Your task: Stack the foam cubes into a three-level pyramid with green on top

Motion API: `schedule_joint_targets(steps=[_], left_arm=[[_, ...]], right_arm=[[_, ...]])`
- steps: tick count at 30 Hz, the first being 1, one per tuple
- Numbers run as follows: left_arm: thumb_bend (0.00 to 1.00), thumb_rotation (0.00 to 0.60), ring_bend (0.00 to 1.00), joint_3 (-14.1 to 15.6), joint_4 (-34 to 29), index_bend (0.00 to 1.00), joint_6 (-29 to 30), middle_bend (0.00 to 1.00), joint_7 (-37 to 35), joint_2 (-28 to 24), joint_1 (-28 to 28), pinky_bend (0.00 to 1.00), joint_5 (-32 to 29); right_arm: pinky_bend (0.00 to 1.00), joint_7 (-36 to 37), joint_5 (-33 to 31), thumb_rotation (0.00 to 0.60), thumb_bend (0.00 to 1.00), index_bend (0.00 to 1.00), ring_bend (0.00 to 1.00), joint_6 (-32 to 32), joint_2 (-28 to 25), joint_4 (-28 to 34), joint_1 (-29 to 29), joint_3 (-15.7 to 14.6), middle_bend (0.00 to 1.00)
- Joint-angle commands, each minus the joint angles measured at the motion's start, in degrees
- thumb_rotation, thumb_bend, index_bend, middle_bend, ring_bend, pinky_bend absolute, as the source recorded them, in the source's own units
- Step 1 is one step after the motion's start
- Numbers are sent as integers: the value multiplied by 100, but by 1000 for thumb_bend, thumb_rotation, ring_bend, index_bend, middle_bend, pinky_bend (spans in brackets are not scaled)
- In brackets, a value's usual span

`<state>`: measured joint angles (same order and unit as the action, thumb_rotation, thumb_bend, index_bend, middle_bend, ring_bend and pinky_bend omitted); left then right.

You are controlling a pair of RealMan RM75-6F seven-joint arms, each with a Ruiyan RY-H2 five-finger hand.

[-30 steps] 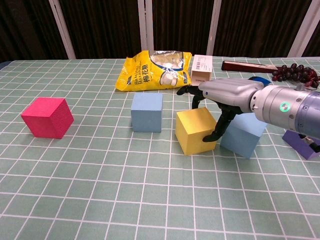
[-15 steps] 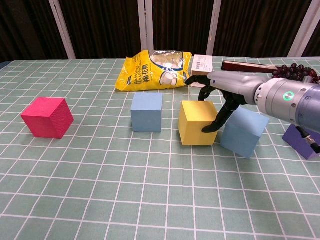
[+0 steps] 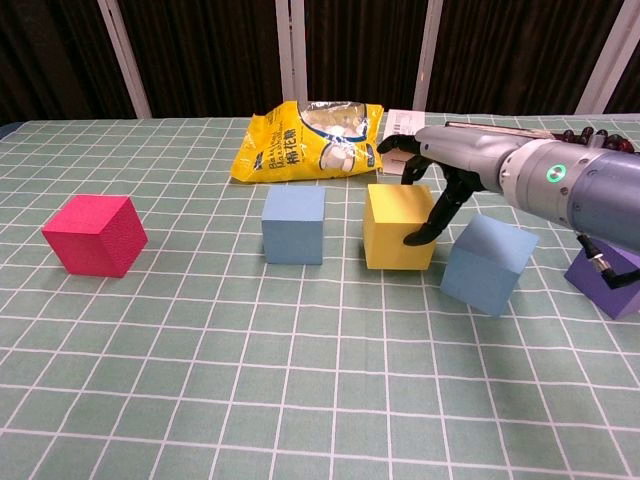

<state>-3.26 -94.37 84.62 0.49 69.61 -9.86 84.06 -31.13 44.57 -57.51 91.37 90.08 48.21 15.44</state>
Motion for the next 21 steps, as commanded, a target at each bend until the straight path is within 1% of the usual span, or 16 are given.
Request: schedule_joint_targets(steps=[1,9,21], left_arm=[[72,600,0,-11,-9,0,-22,1,-16,-3,4,0,-25],[72,600,0,-49,-25,0,-128,1,-22,-1,-9,0,-116],[72,600,0,-78,-34,0,-215,1,-34,-10,-24,0,-156]], right_arm=[[24,-112,-63,600,222,7,220,-106,115,-119,88,27,444],[24,-304,-294,600,226,7,220,-178,301,-320,264,103,444],[24,-619,-636,600,234,7,220,-334,462,-383,464,189,444]])
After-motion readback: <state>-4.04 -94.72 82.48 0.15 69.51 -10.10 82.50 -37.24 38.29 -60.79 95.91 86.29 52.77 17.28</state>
